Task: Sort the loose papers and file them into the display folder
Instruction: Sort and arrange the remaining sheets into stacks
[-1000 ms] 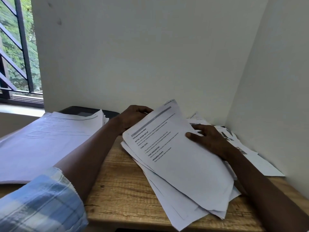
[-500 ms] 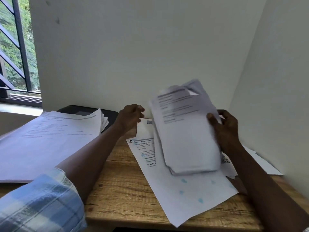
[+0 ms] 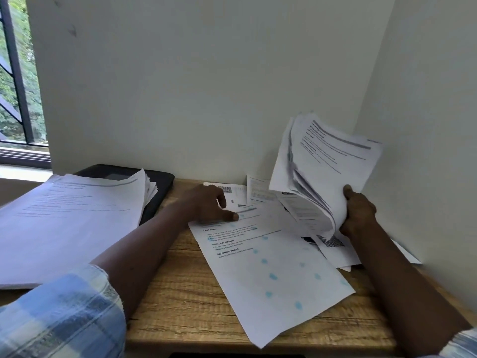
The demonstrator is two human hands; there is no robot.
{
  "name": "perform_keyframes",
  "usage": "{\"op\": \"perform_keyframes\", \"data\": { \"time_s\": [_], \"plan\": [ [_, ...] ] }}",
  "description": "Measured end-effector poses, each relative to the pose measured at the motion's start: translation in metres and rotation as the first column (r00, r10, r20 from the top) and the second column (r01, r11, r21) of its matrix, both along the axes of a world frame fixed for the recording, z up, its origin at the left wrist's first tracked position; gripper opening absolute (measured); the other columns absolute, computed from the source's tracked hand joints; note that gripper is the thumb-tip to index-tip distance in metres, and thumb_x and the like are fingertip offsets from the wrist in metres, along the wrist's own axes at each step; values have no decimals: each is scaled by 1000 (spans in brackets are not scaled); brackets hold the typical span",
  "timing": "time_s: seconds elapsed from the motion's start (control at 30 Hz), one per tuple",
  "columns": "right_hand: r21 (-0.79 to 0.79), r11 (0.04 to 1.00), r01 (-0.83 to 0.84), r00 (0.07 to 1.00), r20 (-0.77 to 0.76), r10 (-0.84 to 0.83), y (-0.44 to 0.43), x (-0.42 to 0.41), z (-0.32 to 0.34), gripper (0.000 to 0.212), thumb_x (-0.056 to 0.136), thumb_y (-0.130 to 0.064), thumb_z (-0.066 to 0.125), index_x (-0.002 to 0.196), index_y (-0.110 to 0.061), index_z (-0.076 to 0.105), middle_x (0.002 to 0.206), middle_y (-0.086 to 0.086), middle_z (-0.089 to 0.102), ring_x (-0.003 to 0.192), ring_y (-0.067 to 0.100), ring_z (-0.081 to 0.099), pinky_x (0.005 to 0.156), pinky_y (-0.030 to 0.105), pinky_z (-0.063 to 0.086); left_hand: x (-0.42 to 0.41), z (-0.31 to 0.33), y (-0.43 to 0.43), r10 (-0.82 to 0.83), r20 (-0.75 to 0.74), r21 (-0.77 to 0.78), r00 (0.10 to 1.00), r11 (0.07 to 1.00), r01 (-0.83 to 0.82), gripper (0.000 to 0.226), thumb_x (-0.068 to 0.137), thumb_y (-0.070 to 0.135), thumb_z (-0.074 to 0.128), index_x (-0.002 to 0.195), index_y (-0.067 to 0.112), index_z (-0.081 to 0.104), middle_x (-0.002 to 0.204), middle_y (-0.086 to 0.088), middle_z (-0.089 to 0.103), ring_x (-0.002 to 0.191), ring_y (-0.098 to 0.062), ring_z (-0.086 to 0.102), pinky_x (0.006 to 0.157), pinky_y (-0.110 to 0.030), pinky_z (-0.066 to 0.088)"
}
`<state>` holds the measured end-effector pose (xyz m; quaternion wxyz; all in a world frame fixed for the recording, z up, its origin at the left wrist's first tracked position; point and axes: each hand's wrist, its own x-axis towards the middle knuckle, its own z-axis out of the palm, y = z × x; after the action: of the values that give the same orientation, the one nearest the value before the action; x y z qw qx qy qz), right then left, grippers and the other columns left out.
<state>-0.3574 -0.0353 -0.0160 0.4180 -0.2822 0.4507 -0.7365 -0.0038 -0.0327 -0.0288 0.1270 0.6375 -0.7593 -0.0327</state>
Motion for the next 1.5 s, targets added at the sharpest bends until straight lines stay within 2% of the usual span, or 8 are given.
{"op": "perform_keyframes", "data": {
  "time_s": [0.17,0.27,0.5,0.8,1.03,1.13,1.23,1.5],
  "plan": [
    [16,962,-274,956,-102,274,6,5,0,40,97,-27,70,127,-3,62,119,15,71,107,32,69,85,44,60,4,-1,1,9,-199,30,980,1000,-4,39,80,61,79,99,29,69,89,15,63,74,0,56,58,-19,39],
    [37,904,-425,879,-222,422,9,10,1,85,66,-43,95,134,-4,61,126,17,70,117,36,67,98,47,54,11,1,-1,-38,-314,1,949,999,40,23,88,44,79,93,23,70,85,11,65,73,-5,58,59,-20,40],
    [126,885,-448,602,-690,403,23,30,8,33,89,-32,78,118,-16,73,111,16,76,98,33,74,91,50,59,34,4,2,-97,-841,-109,532,994,8,16,83,14,78,95,4,77,91,-7,74,84,-15,64,80,-31,51],
    [127,905,-406,464,-824,324,21,52,-10,32,87,-44,74,101,-15,74,100,11,77,87,28,74,79,44,58,25,18,7,-53,-908,-25,416,997,73,25,102,26,65,112,7,76,103,-9,76,94,-26,70,76,-29,56],
    [99,867,-488,584,-702,408,15,53,-11,22,91,-13,76,108,-15,61,105,19,76,89,37,74,83,53,58,18,32,16,-38,-958,15,283,983,183,67,99,65,48,119,7,74,108,-15,76,91,-28,72,80,-36,55],
    [-67,910,-408,686,-681,257,14,53,-7,29,91,-4,74,115,-20,67,111,16,75,106,39,71,93,57,56,12,36,12,-131,-983,-137,130,990,-42,58,99,63,52,122,13,69,106,-10,78,93,-22,73,87,-38,53],
    [-282,929,-239,820,-572,37,18,56,0,26,94,-3,70,111,-22,70,111,8,75,101,24,70,97,49,56,10,35,8,-188,-960,-244,209,925,-291,66,86,72,61,129,23,59,120,0,71,109,-18,67,100,-42,51],
    [-596,779,195,741,-431,-515,35,68,18,15,97,-15,63,111,-20,61,98,-14,63,92,5,61,88,29,51,-36,31,31,-85,-965,-29,247,975,221,35,93,25,77,125,12,70,117,-3,77,107,-23,74,90,-37,60]
  ]
}}
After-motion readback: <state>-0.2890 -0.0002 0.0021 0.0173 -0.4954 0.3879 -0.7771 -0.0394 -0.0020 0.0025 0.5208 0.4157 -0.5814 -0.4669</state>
